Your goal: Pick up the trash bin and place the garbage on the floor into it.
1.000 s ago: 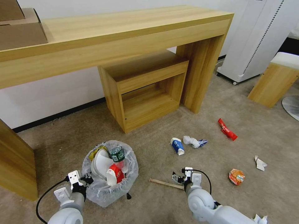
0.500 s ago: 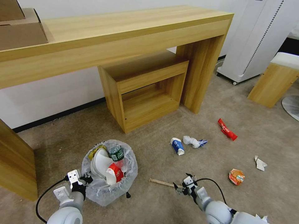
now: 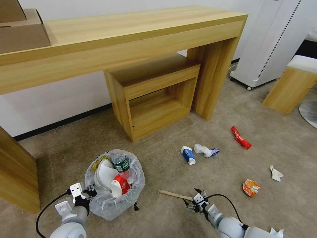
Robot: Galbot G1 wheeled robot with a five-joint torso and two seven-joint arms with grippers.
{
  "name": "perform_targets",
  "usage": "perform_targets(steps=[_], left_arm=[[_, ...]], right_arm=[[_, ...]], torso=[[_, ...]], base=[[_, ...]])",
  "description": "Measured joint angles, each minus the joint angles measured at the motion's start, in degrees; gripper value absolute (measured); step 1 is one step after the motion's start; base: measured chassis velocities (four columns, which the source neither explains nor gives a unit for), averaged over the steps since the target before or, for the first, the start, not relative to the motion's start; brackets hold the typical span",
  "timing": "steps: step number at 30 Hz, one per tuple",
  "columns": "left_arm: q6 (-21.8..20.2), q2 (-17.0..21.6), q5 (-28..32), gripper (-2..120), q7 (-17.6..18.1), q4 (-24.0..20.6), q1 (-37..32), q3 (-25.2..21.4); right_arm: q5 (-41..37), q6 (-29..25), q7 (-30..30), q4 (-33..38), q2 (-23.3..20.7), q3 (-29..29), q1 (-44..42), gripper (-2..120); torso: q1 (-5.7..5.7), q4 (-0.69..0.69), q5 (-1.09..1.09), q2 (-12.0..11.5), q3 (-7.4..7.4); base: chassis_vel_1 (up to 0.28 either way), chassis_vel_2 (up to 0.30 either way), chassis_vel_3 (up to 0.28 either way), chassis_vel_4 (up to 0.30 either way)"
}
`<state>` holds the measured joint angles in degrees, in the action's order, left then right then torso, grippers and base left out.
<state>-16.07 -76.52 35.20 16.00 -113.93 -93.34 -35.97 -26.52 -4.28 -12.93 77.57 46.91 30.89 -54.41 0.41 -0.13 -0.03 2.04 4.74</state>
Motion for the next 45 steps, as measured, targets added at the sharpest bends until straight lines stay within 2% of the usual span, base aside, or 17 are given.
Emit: perform_targets(steps=[11,34,40,45], left_arm=[[0.06,-0.37,-0.26,1,-0.01,-0.33,-0.33,0.1],[0.16,-0.7,-0.49,1,-0.01,-0.7,-0.31,0.15],[0.17,-0.61,-0.42,1,0.0,-0.63,-0.23,0.14],[0.18,-0.58,-0.37,1,0.02,-0.62,-0.16,0.25]], right_arm=[[0.84,-0.85,0.0,-2.83,0.79,-0.27,-0.29,79],[1.05,-0.92,-0.25,-4.2,2.17,0.91,-0.4,75],[1.23,-1.04,-0.38,-4.88,2.3,0.99,-0.23,66],[1.3,-1.12,-0.41,-5.55,2.63,0.94,-0.36,63]], torso=[[0.0,-0.01,0.0,0.0,0.0],[0.0,-0.01,-0.01,0.0,0.0],[0.0,0.0,-0.01,0.0,0.0],[0.0,0.0,0.0,0.0,0.0]], base=[[0.0,0.0,0.0,0.0],[0.0,0.0,0.0,0.0],[0.0,0.0,0.0,0.0],[0.0,0.0,0.0,0.0]])
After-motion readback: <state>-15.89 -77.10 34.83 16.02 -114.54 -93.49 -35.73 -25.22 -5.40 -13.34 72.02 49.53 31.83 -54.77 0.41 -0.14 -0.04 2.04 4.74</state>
